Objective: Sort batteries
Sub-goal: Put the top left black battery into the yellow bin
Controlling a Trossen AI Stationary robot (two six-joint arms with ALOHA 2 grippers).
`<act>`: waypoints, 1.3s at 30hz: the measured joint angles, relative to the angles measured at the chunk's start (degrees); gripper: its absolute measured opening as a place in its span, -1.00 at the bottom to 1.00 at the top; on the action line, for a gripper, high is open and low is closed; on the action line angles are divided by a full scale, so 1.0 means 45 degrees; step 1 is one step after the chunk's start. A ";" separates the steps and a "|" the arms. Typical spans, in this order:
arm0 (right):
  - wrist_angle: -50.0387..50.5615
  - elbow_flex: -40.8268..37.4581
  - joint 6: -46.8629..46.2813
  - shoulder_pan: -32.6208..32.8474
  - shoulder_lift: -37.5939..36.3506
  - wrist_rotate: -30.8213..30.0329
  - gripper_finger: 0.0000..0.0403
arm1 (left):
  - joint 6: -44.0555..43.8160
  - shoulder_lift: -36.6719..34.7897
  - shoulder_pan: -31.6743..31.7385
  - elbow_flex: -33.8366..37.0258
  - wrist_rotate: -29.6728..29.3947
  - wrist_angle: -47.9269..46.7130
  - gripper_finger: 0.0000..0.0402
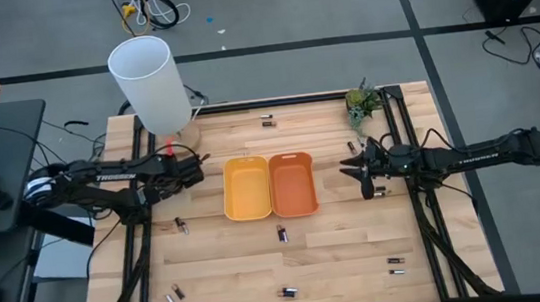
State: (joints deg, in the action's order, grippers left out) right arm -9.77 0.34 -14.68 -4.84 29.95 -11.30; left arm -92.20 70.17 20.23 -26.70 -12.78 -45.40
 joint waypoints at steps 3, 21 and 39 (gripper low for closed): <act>-0.0194 0.0000 0.0056 0.0000 0.0012 -0.0290 -0.41 | 0.0008 -0.0003 0.0057 0.0069 -0.0135 0.0087 -0.02; 0.1064 0.0000 -0.0121 0.0005 0.0017 -0.0239 -0.43 | -0.0259 0.0089 0.0085 0.0166 -0.2003 0.0299 -0.70; 0.1554 0.0000 -0.0522 -0.0019 0.0026 -0.0355 -0.45 | 0.6575 0.0084 0.0108 -0.2130 0.0610 0.1797 -0.66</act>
State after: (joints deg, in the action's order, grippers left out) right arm -2.78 0.34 -17.03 -4.93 30.06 -12.89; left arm -62.61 70.54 20.72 -36.29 -10.04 -37.32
